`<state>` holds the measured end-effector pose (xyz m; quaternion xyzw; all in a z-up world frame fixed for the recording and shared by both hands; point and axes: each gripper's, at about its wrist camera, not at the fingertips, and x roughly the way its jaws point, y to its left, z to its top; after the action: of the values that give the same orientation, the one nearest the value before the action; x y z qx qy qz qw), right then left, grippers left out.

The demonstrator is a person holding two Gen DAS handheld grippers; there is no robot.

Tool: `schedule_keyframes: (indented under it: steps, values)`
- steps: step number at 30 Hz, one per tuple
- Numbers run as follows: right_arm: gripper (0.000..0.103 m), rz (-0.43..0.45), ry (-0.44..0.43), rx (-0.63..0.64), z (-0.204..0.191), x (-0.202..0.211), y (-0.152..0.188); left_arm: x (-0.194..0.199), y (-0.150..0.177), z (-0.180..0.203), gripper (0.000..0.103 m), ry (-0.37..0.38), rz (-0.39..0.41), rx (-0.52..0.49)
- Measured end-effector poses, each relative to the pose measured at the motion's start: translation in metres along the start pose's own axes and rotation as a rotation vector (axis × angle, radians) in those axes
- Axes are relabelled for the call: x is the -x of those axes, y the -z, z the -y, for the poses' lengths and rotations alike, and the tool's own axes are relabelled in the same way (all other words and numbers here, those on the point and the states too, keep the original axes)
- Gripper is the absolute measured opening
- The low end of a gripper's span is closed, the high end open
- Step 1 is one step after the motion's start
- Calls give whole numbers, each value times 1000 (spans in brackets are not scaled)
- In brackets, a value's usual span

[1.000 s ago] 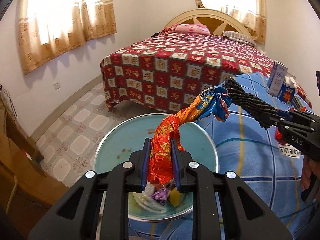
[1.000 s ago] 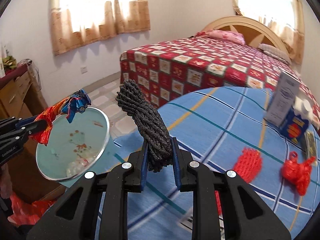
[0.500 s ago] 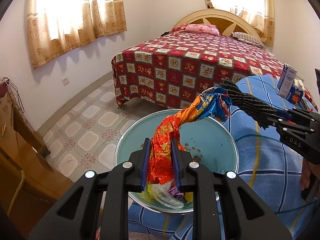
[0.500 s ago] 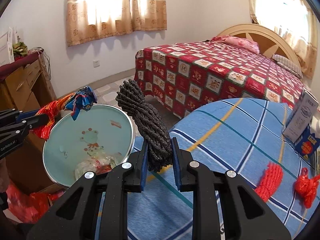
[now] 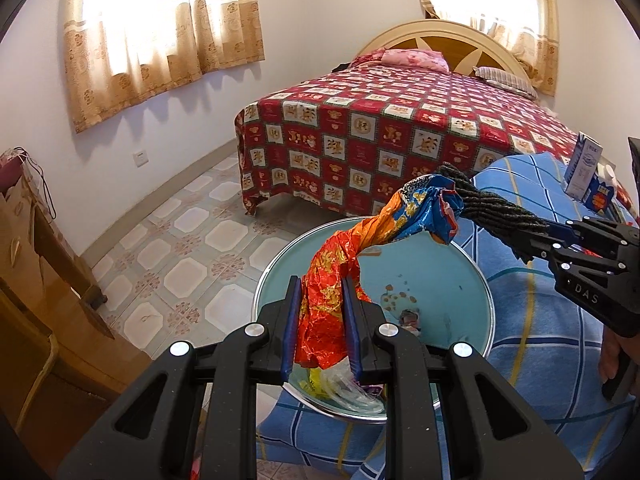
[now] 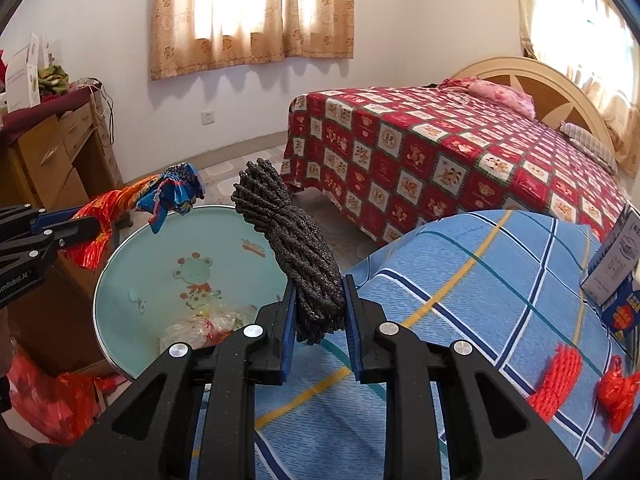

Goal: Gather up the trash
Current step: 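Carry the foil wrapper and black scrubber over the bin with both grippers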

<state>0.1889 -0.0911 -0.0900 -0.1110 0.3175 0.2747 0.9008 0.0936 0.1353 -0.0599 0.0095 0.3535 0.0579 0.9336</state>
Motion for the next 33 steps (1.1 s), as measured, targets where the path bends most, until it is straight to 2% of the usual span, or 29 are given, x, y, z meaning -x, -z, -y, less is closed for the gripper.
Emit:
schedule_keyframes:
  steps: [33]
  values:
    - [22,-1,-5,47,-17,-5,1,-4,4,-16,21,-18,-4,22]
